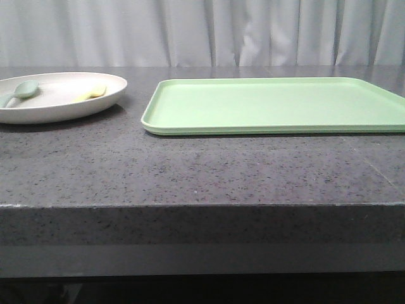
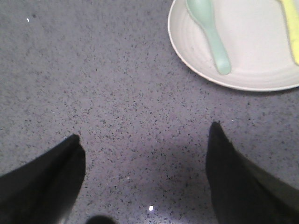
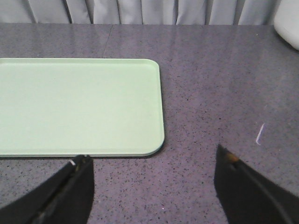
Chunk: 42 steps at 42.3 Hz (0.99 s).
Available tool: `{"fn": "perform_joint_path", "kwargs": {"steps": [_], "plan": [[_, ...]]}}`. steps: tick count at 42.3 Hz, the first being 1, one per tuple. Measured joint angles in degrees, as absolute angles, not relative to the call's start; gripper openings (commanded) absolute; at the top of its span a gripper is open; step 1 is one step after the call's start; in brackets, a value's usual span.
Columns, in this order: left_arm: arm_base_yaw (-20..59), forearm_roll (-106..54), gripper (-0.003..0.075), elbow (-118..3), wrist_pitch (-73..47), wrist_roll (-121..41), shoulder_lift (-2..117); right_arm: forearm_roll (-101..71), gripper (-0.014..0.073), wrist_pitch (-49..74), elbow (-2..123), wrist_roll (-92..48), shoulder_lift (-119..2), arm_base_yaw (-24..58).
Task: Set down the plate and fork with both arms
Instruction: 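Lower the left gripper and grasp the rim of the cream plate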
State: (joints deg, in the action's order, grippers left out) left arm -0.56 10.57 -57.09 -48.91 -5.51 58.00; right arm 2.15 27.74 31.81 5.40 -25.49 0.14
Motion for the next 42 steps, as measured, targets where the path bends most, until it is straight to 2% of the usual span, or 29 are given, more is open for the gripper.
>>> {"fn": "perform_joint_path", "kwargs": {"steps": [9,21,28,42], "plan": [[-7.6,3.0,0.0514,-66.5,-53.2,-6.0,73.7,2.2,0.0561,27.7,31.8,5.4,-25.5,0.1],[-16.1,-22.0,0.0514,-79.1,-57.3,-19.5,90.5,2.3,0.0561,27.7,31.8,5.4,-25.5,0.1],[-17.7,-30.1,0.0514,-84.1,-57.3,-21.0,98.1,2.3,0.0561,27.7,31.8,5.4,-25.5,0.1],[-17.8,-36.0,0.0514,-88.1,-56.8,-21.9,107.8,2.3,0.0561,27.7,31.8,5.4,-25.5,0.1]]}}
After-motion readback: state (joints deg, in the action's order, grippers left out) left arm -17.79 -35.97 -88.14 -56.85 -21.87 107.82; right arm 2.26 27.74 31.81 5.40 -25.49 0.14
